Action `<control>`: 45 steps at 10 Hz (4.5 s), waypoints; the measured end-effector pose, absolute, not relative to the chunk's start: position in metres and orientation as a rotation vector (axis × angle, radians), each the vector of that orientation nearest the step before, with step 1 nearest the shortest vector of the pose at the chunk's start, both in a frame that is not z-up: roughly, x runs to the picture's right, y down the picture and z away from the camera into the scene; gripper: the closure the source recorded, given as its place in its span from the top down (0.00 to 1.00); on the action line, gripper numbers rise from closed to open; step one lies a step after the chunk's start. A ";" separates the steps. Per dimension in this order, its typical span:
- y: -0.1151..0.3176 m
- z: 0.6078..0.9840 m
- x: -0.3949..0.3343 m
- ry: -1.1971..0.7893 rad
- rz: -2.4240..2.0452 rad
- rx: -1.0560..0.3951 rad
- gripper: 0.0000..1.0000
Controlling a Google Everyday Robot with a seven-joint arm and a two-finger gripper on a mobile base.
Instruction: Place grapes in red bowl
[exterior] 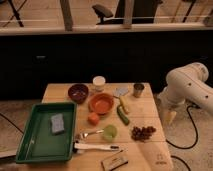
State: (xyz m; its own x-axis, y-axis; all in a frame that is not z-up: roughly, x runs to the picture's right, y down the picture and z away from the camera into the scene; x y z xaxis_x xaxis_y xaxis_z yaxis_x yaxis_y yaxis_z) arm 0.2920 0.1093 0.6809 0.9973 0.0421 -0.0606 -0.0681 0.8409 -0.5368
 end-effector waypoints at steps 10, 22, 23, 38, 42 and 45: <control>0.109 0.681 0.292 0.047 0.058 -0.569 0.80; 0.169 0.694 0.280 -0.009 0.015 -0.600 0.80; 0.175 0.697 0.277 -0.016 0.011 -0.602 0.80; 0.243 0.758 0.265 -0.119 -0.083 -0.650 0.80; 0.250 0.772 0.263 -0.128 -0.107 -0.661 0.80; 0.251 0.780 0.259 -0.139 -0.120 -0.668 0.80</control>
State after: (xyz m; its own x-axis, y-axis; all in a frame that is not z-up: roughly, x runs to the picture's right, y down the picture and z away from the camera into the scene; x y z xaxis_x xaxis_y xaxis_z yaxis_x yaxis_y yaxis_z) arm 0.2588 0.2507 0.7804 0.9838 -0.0658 0.1667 0.1550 0.7790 -0.6076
